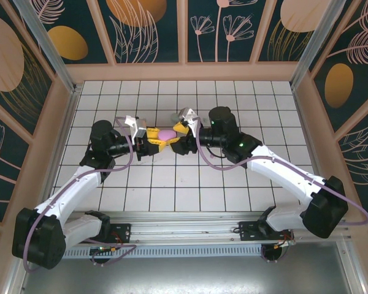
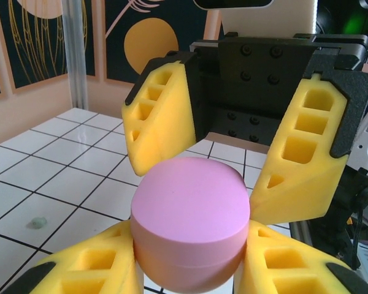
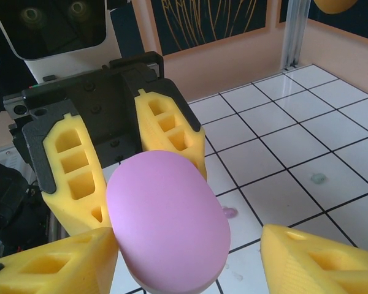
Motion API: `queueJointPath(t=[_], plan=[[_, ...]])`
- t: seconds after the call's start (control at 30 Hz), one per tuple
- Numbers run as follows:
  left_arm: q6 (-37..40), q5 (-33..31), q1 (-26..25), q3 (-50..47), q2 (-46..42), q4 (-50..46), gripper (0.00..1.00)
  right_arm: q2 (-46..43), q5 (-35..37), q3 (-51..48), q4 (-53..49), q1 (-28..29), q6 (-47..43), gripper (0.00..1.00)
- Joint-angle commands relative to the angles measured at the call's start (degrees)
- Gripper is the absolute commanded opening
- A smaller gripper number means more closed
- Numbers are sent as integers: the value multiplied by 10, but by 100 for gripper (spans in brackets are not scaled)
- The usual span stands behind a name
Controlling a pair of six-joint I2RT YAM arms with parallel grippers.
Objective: Insert the wireless bluetooth earbuds into the charging case
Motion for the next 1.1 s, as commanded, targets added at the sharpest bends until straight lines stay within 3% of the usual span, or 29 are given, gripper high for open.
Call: queueJointPath(t=[0.0,0.5,1.07], plan=[[10,38,-7,-2,-17,-4,13,9,32,29,14,-3,12,62],[8,29,-7,-8,-25,2,13,14,102,59,30,-21,14,62],[-13,-62,-7,-3,-12,-7,14,-12,19,37,19,-28,30,64]])
